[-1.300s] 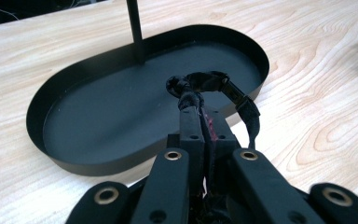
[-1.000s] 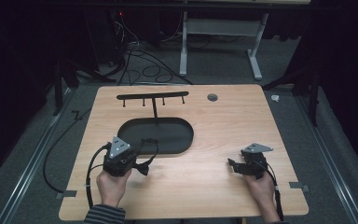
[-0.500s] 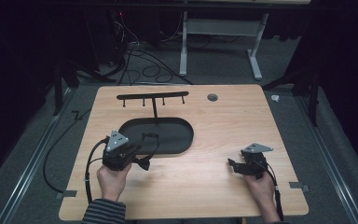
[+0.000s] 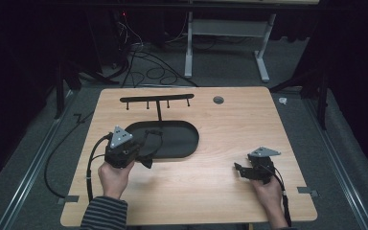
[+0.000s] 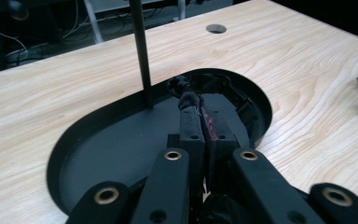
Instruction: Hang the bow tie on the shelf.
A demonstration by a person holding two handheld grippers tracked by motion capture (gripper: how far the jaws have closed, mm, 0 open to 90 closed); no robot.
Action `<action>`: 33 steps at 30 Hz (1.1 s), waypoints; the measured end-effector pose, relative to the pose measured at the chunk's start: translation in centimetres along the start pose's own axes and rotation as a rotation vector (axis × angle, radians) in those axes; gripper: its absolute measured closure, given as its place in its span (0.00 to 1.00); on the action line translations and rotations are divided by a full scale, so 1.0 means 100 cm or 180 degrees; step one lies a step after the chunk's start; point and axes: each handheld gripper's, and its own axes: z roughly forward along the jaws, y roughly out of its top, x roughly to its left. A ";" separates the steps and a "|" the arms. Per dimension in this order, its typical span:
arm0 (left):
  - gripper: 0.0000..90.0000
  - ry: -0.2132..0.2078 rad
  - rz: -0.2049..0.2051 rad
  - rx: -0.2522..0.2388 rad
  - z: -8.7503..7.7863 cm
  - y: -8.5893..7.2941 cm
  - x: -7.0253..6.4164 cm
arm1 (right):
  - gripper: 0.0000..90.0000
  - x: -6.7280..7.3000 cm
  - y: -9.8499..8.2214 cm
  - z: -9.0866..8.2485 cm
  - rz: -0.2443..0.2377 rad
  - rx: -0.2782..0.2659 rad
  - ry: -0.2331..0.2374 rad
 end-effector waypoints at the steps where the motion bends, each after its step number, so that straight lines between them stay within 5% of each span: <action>1: 0.98 0.0000 0.0000 0.0000 0.000 0.000 0.000 | 0.35 0.000 0.000 0.000 0.0001 0.0000 0.0000; 33: 0.98 0.0186 0.0008 -0.0262 0.007 0.045 0.019 | 0.35 0.000 0.000 0.000 0.0003 -0.0002 0.0001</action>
